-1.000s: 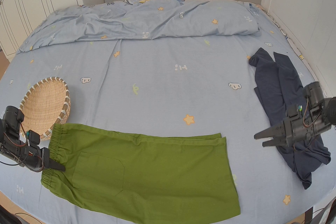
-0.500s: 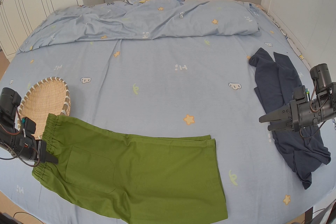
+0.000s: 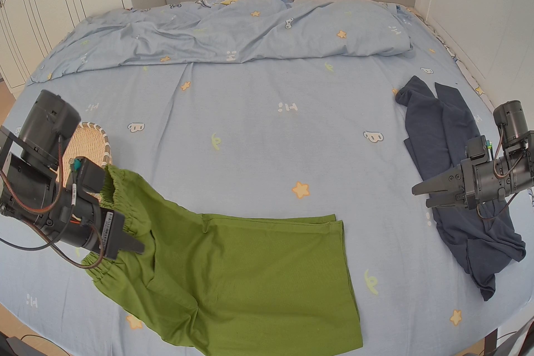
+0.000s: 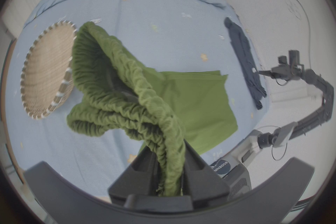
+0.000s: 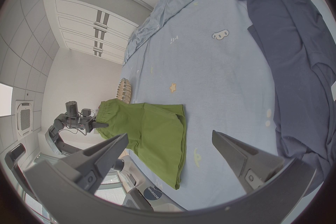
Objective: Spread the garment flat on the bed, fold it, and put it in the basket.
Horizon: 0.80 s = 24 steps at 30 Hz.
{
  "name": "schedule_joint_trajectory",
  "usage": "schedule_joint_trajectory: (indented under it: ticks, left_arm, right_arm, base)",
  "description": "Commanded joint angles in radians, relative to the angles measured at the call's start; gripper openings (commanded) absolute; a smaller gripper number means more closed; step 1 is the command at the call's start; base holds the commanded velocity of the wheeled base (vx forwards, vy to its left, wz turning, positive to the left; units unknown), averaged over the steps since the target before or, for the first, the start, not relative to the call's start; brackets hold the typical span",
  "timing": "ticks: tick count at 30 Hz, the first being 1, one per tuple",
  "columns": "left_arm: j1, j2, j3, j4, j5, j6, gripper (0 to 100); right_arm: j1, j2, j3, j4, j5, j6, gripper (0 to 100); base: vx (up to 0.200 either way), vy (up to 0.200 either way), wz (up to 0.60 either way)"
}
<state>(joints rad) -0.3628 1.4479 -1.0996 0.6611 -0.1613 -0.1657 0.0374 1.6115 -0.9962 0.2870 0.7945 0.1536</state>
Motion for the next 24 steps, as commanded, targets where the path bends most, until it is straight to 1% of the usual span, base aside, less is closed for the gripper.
schedule_joint_trajectory:
  ticks: [1,2,3,5,7,8,9,10,14,16,19,22,24]
  left_arm:
    - [-0.205,0.052,-0.105,0.003,0.034,-0.066,0]
    - [-0.208,0.054,-0.106,0.003,0.034,-0.066,0]
    - [-0.242,0.077,-0.123,-0.008,0.034,-0.070,0]
    - [-0.271,0.103,-0.137,-0.012,0.035,-0.069,0]
    - [-0.321,0.129,-0.149,-0.014,0.034,-0.070,0]
    - [-0.321,0.129,-0.149,-0.014,0.034,-0.070,0]
    - [-0.355,0.146,-0.154,-0.017,0.034,-0.069,0]
    - [-0.361,0.152,-0.157,-0.017,0.034,-0.069,0]
    - [-0.450,0.192,-0.187,-0.018,0.034,-0.077,0]
    - [-0.482,0.209,-0.195,-0.024,0.035,-0.081,0]
    - [-0.507,0.252,-0.227,-0.067,0.051,-0.107,0]
    - [-0.522,0.315,-0.253,-0.110,0.108,-0.156,0]
    - [-0.533,0.332,-0.253,-0.115,0.115,-0.181,0]
  right_arm:
    - [-0.001,0.016,-0.001,-0.005,-0.003,0.000,100]
    - [-0.001,0.016,-0.001,-0.005,-0.003,0.000,100]
    - [0.002,0.025,-0.001,-0.005,-0.003,-0.002,100]
    - [0.004,0.030,0.001,-0.006,-0.003,-0.002,100]
    - [0.006,0.031,0.001,-0.008,-0.003,-0.005,100]
    - [0.006,0.031,0.001,-0.008,-0.003,-0.005,100]
    - [0.006,0.031,0.001,-0.008,-0.003,-0.006,100]
    - [0.006,0.033,0.001,-0.008,-0.003,-0.006,100]
    - [0.010,0.045,0.001,-0.008,-0.004,-0.006,100]
    - [0.010,0.047,0.001,-0.008,-0.004,-0.006,100]
    - [0.010,0.061,0.001,-0.008,-0.004,-0.008,100]
    - [0.010,0.074,0.001,-0.008,-0.014,-0.008,100]
    - [0.010,0.077,0.001,-0.009,-0.026,-0.009,100]
  base:
    - [0.000,0.000,0.00]
    - [0.000,0.000,0.00]
    - [0.000,0.000,0.00]
    - [0.000,0.000,0.00]
    - [0.000,0.000,0.00]
    - [0.000,0.000,0.00]
    - [0.000,0.000,0.00]
    - [0.000,0.000,0.00]
    - [0.000,0.000,0.00]
    - [0.000,0.000,0.00]
    - [0.000,0.000,0.00]
    - [0.000,0.000,0.00]
    - [0.000,0.000,0.00]
